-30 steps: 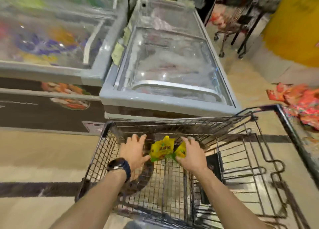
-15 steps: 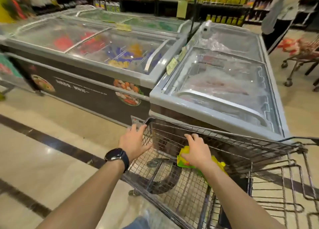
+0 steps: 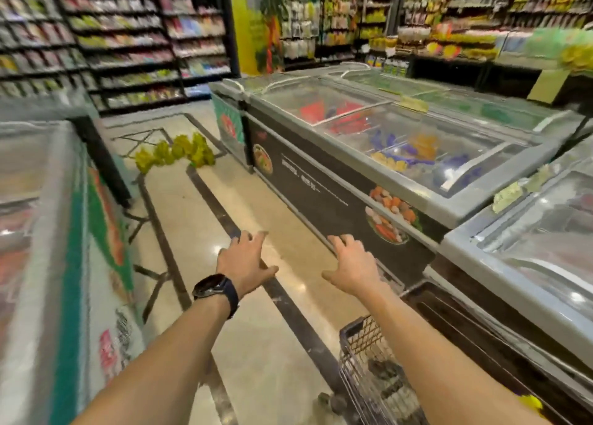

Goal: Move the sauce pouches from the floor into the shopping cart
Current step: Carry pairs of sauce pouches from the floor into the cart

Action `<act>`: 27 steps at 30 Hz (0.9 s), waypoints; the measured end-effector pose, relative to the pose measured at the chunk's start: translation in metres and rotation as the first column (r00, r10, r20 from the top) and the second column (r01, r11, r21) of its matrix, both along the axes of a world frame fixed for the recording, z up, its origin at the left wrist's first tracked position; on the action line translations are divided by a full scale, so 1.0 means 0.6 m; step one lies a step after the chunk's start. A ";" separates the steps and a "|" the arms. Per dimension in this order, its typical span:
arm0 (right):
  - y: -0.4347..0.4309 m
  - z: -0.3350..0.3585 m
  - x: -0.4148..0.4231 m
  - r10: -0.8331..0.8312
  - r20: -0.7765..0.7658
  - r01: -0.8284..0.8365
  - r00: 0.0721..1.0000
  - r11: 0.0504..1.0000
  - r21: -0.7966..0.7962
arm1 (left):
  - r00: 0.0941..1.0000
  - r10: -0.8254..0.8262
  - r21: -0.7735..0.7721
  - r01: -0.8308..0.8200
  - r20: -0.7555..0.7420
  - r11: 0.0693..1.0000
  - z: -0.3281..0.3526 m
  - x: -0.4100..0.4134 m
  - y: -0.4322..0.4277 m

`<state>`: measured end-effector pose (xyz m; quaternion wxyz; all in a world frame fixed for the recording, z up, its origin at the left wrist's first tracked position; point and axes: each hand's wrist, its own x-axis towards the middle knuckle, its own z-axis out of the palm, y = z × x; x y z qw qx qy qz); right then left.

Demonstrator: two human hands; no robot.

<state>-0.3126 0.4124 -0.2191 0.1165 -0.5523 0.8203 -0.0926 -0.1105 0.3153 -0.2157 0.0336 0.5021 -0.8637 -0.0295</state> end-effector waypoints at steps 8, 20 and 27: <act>-0.231 0.042 0.147 0.176 -0.009 -0.176 0.984 0.984 -0.019 | 0.984 0.179 -0.032 -0.179 -0.012 0.983 0.024 0.199 -0.188; -0.633 0.013 0.201 0.266 0.013 -0.266 0.964 0.964 0.007 | 0.949 0.313 -0.024 -0.313 0.033 0.950 0.016 0.308 -0.531; -0.951 -0.005 0.157 0.299 0.075 -0.298 0.951 0.954 -0.018 | 0.933 0.344 0.004 -0.347 0.101 0.938 0.029 0.266 -0.810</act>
